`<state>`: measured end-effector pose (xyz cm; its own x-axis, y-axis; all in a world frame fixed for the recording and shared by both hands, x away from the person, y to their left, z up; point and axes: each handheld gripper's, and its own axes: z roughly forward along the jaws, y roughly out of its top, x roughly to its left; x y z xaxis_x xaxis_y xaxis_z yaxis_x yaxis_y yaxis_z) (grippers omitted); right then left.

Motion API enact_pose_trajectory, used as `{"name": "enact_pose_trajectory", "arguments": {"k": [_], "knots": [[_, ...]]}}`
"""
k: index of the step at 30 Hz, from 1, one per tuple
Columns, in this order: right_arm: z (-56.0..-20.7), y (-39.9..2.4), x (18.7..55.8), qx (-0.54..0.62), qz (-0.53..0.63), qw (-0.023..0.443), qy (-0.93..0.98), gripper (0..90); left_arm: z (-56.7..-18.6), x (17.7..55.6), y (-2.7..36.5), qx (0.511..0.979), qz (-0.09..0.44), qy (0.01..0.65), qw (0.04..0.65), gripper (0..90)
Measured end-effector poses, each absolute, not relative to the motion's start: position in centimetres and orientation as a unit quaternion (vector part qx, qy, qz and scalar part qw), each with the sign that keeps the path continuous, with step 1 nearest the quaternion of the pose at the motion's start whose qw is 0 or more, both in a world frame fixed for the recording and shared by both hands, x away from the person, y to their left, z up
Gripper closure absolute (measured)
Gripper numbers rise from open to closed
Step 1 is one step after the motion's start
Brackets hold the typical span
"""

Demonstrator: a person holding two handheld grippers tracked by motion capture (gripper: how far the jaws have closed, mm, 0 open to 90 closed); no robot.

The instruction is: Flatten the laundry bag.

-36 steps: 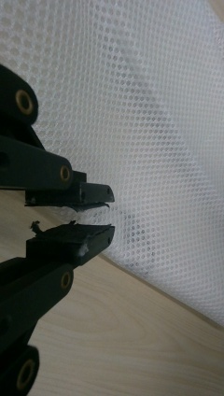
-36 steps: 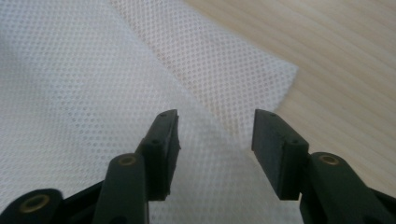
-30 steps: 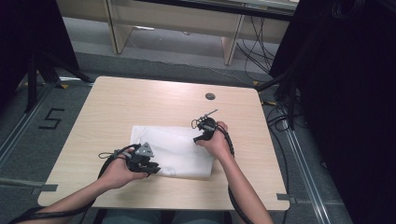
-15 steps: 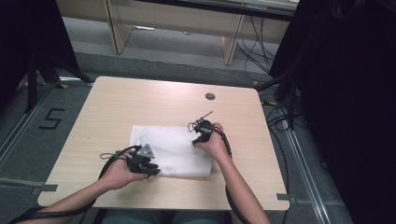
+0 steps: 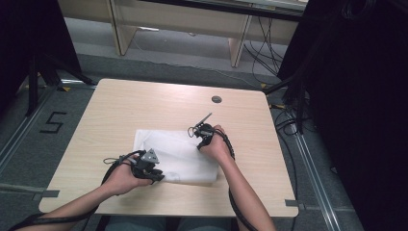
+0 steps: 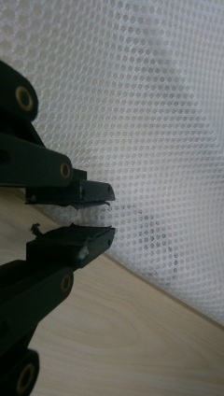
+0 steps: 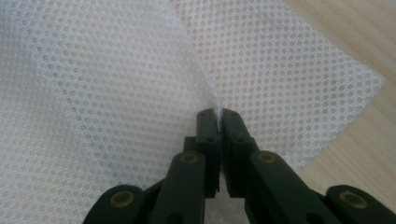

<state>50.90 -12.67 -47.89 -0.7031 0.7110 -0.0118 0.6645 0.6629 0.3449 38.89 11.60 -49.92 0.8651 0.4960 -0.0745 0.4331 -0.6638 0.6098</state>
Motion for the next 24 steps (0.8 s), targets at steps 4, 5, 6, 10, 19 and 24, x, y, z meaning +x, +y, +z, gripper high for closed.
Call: {"name": "enact_pose_trajectory", "arguments": {"k": [4, 5, 6, 10, 19, 24], "knots": [[-47.8, -12.4, 50.9, 0.384, 0.155, 0.071, 0.907, 89.5, -50.0, 39.0, 11.5, 0.911, 0.049, 0.256, 0.321, 77.0], [-47.8, -12.5, 50.9, 0.381, 0.160, 0.073, 0.908, 89.5, -50.0, 39.1, 11.4, 0.912, 0.050, 0.253, 0.319, 77.2], [-47.8, -12.5, 50.9, 0.382, 0.161, 0.073, 0.907, 89.5, -49.9, 39.2, 11.4, 0.914, 0.054, 0.248, 0.317, 77.3], [-47.4, -12.6, 50.8, 0.387, 0.166, 0.074, 0.904, 89.6, -49.9, 39.3, 11.3, 0.915, 0.055, 0.248, 0.315, 77.4], [-45.2, -11.9, 50.2, 0.391, 0.193, 0.090, 0.896, 89.7, -49.9, 39.8, 11.3, 0.911, 0.063, 0.258, 0.315, 77.6], [-43.6, -11.5, 49.8, 0.367, 0.209, 0.111, 0.899, 89.7, -50.1, 40.2, 11.4, 0.906, 0.068, 0.265, 0.322, 77.6]]}}
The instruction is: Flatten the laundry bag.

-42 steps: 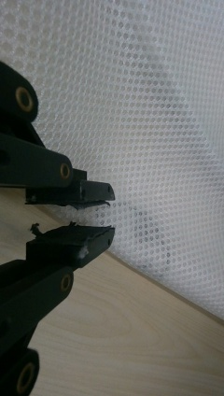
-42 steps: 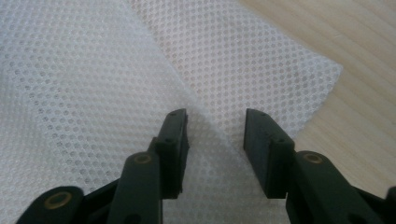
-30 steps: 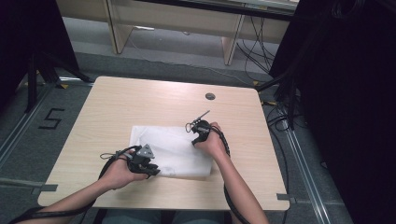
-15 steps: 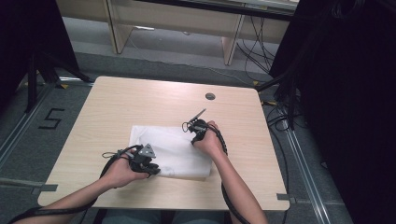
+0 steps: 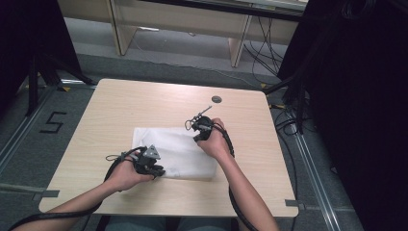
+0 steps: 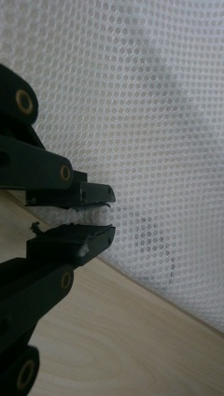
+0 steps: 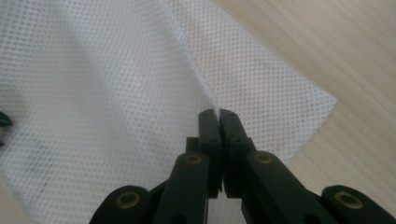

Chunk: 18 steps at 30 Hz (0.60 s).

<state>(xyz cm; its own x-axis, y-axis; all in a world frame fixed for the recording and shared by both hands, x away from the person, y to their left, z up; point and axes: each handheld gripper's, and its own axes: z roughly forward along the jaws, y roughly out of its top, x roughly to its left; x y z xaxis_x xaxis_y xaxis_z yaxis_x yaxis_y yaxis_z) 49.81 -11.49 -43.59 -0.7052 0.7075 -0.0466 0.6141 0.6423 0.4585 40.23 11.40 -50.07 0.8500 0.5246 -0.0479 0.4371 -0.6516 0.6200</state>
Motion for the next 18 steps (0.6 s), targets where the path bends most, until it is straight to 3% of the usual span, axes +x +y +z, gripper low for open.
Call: {"name": "enact_pose_trajectory", "arguments": {"k": [8, 9, 18], "knots": [[-41.3, -11.0, 48.6, 0.357, 0.241, 0.120, 0.894, 89.7, -50.1, 40.8, 11.5, 0.903, 0.074, 0.276, 0.321, 77.5], [-41.1, -11.0, 48.3, 0.363, 0.242, 0.115, 0.893, 89.7, -50.4, 40.7, 11.3, 0.888, 0.071, 0.298, 0.341, 77.5], [-40.0, -10.7, 47.4, 0.347, 0.265, 0.134, 0.889, 89.7, -49.9, 40.6, 11.3, 0.877, 0.101, 0.293, 0.366, 77.9]]}}
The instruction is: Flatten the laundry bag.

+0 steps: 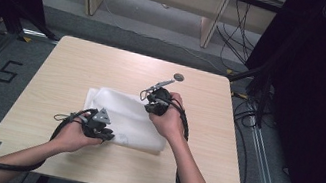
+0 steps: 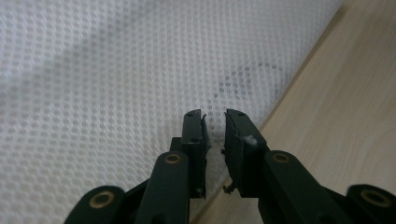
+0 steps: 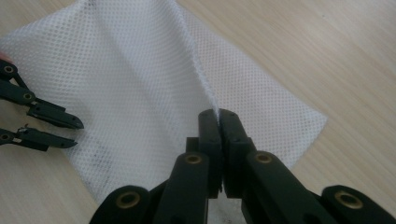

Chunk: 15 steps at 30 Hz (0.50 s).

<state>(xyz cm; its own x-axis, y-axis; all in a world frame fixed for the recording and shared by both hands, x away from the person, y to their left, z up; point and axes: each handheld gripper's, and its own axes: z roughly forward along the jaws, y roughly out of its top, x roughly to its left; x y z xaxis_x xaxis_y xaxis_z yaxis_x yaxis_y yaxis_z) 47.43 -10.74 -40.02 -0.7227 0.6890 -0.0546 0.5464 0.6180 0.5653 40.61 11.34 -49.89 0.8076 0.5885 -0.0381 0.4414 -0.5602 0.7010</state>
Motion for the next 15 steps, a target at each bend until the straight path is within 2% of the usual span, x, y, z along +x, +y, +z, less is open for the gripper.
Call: {"name": "enact_pose_trajectory", "arguments": {"k": [6, 15], "knots": [[-39.8, -10.5, 47.4, 0.345, 0.273, 0.135, 0.888, 89.7, -49.9, 40.4, 11.1, 0.878, 0.092, 0.296, 0.363, 82.6], [-38.8, -10.2, 46.7, 0.331, 0.287, 0.142, 0.888, 89.7, -50.3, 40.7, 11.4, 0.882, 0.093, 0.302, 0.350, 83.4]]}}
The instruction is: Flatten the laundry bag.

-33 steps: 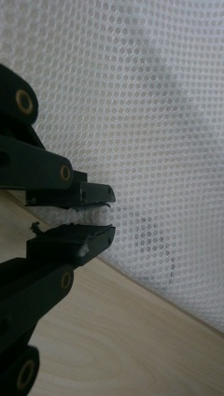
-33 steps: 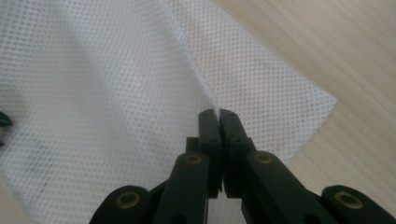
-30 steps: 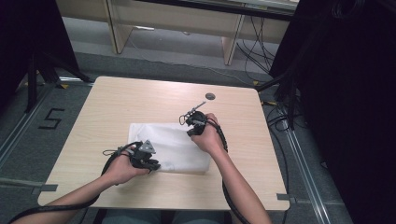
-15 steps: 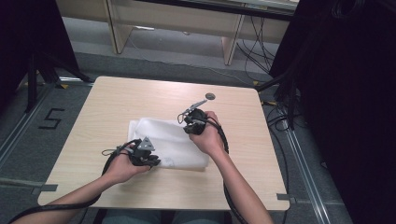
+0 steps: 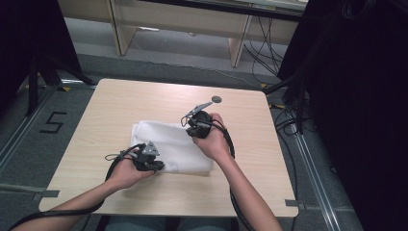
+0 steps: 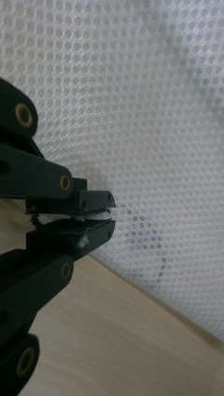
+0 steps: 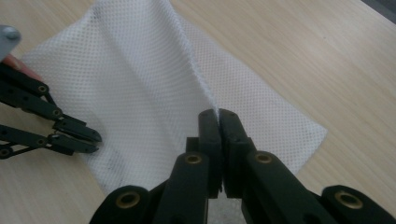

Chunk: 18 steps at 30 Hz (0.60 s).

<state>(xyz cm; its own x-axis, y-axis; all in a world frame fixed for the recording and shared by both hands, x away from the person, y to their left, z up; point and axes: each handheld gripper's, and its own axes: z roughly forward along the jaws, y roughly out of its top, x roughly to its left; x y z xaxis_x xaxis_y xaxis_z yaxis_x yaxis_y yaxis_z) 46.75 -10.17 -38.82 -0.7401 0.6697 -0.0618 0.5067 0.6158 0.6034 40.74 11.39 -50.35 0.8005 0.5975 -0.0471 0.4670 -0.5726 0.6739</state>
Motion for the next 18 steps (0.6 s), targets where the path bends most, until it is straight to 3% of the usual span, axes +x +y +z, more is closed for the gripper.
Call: {"name": "enact_pose_trajectory", "arguments": {"k": [4, 8, 18], "knots": [[-38.4, -10.1, 46.5, 0.303, 0.281, 0.164, 0.896, 89.7, -50.5, 41.0, 11.5, 0.879, 0.102, 0.306, 0.352, 83.3], [-38.3, -9.5, 46.0, 0.314, 0.296, 0.144, 0.891, 89.7, -50.5, 41.3, 11.6, 0.879, 0.103, 0.305, 0.350, 83.1], [-38.1, -9.5, 45.7, 0.303, 0.304, 0.152, 0.890, 89.7, -49.8, 41.3, 12.4, 0.880, 0.104, 0.304, 0.350, 83.3]]}}
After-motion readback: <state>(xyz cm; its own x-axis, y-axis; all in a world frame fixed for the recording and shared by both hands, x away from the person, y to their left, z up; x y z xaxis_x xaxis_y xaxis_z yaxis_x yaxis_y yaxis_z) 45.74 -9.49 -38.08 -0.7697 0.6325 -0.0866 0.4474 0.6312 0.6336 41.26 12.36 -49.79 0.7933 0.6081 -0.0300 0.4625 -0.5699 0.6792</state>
